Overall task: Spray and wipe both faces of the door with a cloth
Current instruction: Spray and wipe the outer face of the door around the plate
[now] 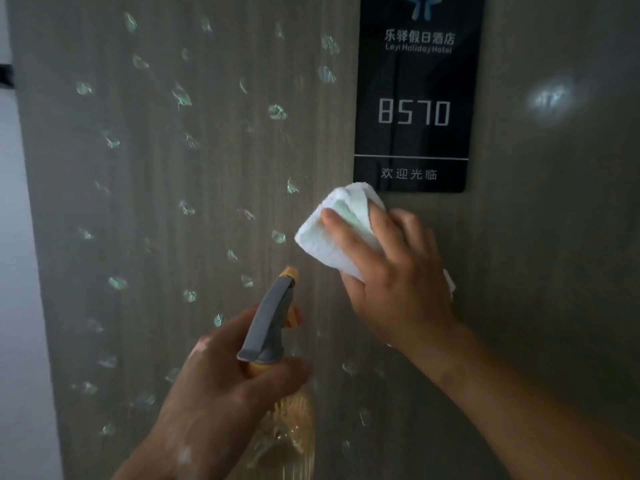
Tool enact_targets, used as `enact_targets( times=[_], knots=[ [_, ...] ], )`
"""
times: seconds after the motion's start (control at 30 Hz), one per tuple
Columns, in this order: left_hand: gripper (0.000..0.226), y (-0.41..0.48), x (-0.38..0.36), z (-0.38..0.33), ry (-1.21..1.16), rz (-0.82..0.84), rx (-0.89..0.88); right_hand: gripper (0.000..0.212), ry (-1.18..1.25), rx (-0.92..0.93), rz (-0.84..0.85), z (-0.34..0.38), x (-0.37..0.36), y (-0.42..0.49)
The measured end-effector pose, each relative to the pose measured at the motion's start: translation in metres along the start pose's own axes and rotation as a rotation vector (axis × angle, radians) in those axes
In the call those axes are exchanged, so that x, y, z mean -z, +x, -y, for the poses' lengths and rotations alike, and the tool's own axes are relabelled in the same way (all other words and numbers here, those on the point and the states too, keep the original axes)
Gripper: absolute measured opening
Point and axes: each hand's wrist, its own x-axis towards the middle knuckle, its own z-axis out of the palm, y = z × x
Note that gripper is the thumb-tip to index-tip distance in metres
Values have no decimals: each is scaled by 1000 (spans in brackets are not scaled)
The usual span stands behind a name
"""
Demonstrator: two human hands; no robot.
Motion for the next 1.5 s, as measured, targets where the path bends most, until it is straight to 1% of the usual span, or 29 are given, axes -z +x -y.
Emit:
enact_targets(
  times=[0.1,0.13,0.23,0.3,0.33,0.4,0.5,0.53,0.63,0.77,0.83,0.9,1.03,1.1,1.2,1.33,1.5],
  knots=[
    [48,4,6,2,7,-13,-3,60,4,-3,2,5,-3,-10],
    [48,4,7,3,22,-16,-6,59,11,34,29,9,-4,-28],
    [43,2,13,4,23,-8,-3,62,5,222,156,16,-4,-87],
    [43,0,17,4,30,-7,-4,68,-4,283,205,12,-3,-95],
    [44,-1,18,5,30,-10,1,70,-6,280,201,11,-2,-88],
    [46,-1,20,4,14,-9,22,69,-12,209,143,12,-1,-55],
    [47,3,20,4,11,-13,31,62,6,15,60,11,0,2],
    [48,4,21,4,4,-25,27,62,10,-20,43,12,-1,11],
    [48,8,24,1,-3,-25,17,61,19,-19,57,24,-4,-12],
    [46,10,35,-12,-15,-17,-54,55,-11,112,120,41,-11,-78],
    [45,14,42,-22,-13,-13,-80,52,-3,104,95,42,-11,-84],
    [46,19,48,-36,-18,8,-116,55,57,58,68,46,-5,-75],
    [39,36,60,-68,-53,23,-180,64,192,-81,-21,39,14,-16],
    [37,48,64,-80,-84,14,-202,62,215,-172,-97,31,21,26],
    [33,64,69,-94,-88,20,-231,64,214,-250,-168,23,28,82],
    [33,78,71,-109,-86,57,-249,65,169,-313,-200,5,34,136],
    [20,87,62,-125,-114,76,-248,64,154,-370,-196,-8,39,164]
  ],
)
